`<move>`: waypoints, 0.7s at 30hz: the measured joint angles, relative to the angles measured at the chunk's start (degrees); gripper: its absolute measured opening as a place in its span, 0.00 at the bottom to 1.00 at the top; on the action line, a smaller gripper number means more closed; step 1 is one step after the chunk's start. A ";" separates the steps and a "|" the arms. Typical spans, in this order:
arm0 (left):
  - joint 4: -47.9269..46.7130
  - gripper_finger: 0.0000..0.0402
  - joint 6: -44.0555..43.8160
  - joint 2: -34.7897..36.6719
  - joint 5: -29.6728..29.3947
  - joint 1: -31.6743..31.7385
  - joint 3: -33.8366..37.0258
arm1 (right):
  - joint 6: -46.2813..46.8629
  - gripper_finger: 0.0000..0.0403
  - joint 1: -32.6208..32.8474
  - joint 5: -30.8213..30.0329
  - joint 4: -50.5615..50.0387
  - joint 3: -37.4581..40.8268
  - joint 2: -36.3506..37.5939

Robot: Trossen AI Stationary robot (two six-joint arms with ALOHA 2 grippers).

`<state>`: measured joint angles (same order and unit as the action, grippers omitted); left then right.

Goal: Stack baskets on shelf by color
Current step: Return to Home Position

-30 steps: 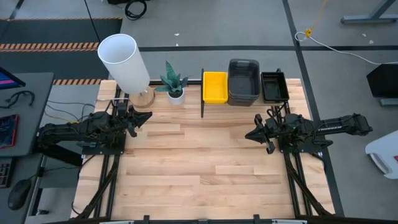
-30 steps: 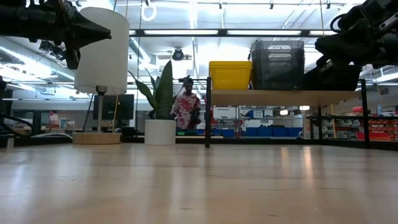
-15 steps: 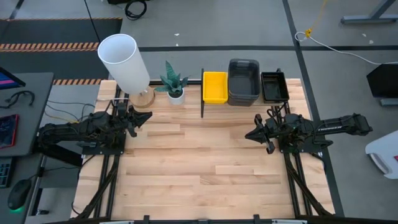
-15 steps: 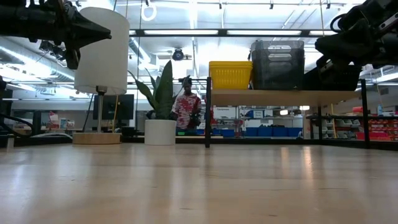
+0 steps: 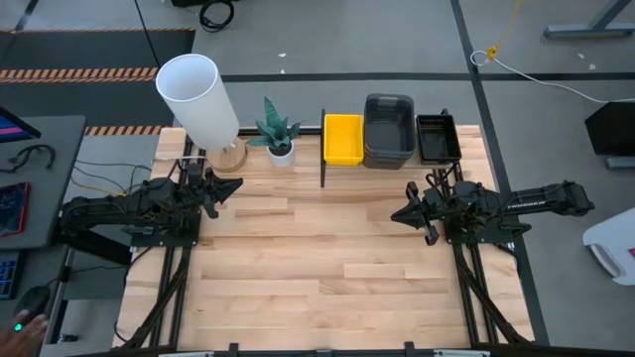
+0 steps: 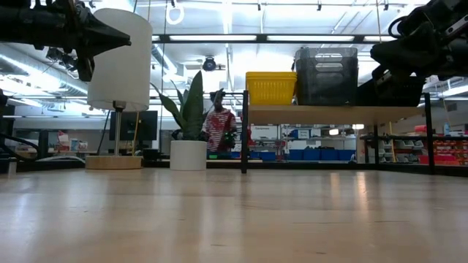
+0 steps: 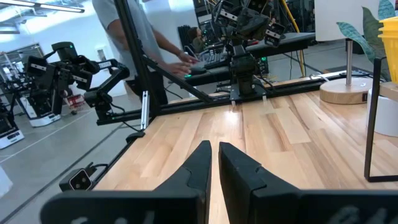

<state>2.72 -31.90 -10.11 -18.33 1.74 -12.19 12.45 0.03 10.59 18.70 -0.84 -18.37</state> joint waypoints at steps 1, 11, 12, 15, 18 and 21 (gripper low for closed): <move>0.01 0.08 0.02 0.00 -0.02 0.00 0.00 | 0.00 0.09 -0.02 0.00 0.00 0.00 0.00; 0.00 0.06 0.00 0.00 0.00 0.02 0.00 | 0.00 0.09 -0.02 0.00 0.00 0.00 0.00; 0.00 0.06 -0.02 0.00 0.00 0.00 0.00 | 0.00 0.09 -0.02 0.00 0.00 0.00 0.00; 0.00 0.06 0.01 0.00 -0.01 0.01 0.00 | 0.00 0.09 -0.02 0.00 0.00 0.00 0.00; 0.01 0.07 0.02 0.00 -0.01 0.01 0.00 | 0.00 0.09 -0.02 0.00 0.00 -0.01 0.00; 0.00 0.08 -0.02 0.00 0.00 0.02 0.00 | 0.00 0.09 -0.02 0.00 0.00 0.00 0.00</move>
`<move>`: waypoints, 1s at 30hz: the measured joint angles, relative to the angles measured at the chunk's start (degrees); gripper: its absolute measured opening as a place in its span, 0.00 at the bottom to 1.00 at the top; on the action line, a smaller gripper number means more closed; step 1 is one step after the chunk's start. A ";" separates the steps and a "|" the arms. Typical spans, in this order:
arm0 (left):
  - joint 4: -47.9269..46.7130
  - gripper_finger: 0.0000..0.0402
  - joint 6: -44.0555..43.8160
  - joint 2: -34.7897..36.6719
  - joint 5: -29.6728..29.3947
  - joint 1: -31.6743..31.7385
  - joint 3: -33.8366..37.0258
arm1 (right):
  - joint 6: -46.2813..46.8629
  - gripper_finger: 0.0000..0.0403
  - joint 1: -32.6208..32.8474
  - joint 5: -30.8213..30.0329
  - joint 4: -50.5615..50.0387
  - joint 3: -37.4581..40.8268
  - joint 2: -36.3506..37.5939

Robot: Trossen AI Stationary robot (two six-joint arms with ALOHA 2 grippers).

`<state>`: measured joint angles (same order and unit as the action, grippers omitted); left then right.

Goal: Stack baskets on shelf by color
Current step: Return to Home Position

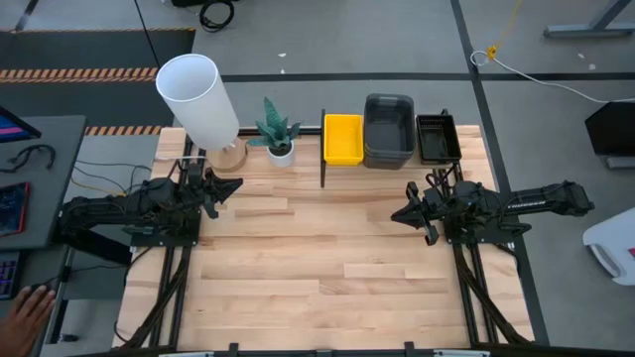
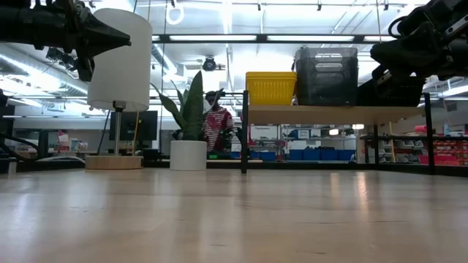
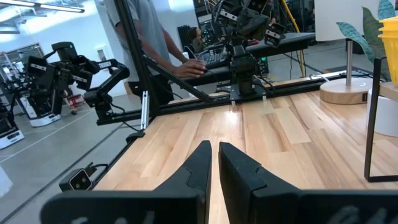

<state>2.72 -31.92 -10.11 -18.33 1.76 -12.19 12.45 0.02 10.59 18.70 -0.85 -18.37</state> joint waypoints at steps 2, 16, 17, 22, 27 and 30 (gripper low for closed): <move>0.01 0.08 0.04 0.00 -0.01 -0.01 0.00 | 0.00 0.09 -0.01 0.00 0.00 0.00 0.00; 0.00 0.07 0.00 0.00 -0.02 0.00 0.00 | 0.00 0.09 0.00 0.00 0.00 -0.01 0.00; 0.00 0.07 0.00 0.00 0.00 0.00 0.00 | 0.00 0.09 -0.01 0.00 0.00 -0.01 0.00; 0.02 0.09 0.01 0.00 0.00 -0.01 0.00 | 0.00 0.09 -0.01 0.00 0.00 -0.02 0.00; 0.00 0.08 0.04 0.00 -0.01 -0.01 0.00 | 0.00 0.09 -0.01 0.00 -0.01 -0.02 0.00; 0.00 0.07 0.00 0.00 -0.02 0.00 0.00 | 0.00 0.09 -0.01 0.00 -0.02 -0.02 0.00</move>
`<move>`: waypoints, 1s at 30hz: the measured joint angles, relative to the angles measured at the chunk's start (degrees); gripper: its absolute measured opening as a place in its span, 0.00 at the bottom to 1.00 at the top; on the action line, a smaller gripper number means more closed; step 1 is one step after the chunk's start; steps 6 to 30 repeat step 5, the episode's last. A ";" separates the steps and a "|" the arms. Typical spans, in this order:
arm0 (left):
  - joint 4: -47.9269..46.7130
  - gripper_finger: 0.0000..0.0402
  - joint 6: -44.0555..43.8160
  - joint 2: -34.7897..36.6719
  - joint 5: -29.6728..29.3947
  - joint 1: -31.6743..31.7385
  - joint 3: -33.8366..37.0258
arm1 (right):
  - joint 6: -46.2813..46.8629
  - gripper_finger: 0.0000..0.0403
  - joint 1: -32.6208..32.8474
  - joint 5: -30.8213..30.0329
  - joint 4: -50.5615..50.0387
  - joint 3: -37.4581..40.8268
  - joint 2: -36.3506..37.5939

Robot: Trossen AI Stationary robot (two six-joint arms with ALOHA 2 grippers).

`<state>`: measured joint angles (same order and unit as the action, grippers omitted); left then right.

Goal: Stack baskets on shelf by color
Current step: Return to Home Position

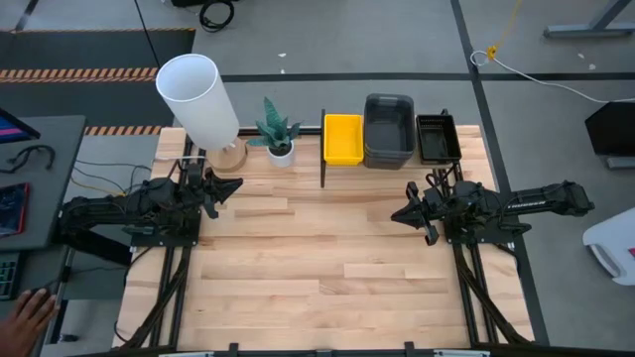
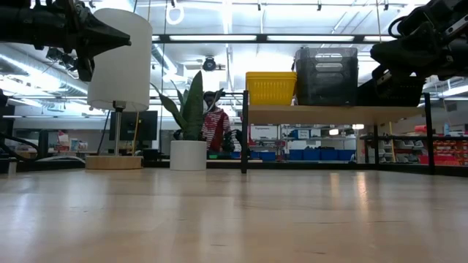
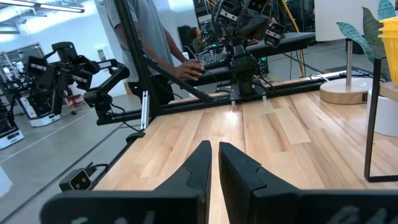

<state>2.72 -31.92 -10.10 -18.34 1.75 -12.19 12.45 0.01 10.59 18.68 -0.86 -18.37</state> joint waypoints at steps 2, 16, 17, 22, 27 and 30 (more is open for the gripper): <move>0.01 0.07 0.04 0.01 0.02 0.01 0.00 | 0.00 0.09 0.00 0.00 0.02 0.00 0.00; 0.00 0.08 0.03 0.00 0.01 0.01 0.00 | 0.00 0.09 0.02 0.00 0.02 0.01 0.00; 0.00 0.08 0.03 0.00 0.01 0.01 0.00 | 0.00 0.09 0.02 0.00 0.02 0.01 0.00; 0.00 0.08 0.03 0.00 0.01 0.01 0.00 | 0.00 0.09 0.02 0.00 0.02 0.01 0.00; 0.00 0.08 0.03 0.00 0.01 0.01 0.00 | 0.00 0.09 0.02 0.00 0.02 0.01 0.00; 0.00 0.08 0.03 0.00 0.01 0.01 0.00 | 0.00 0.09 0.02 0.00 0.02 0.01 0.00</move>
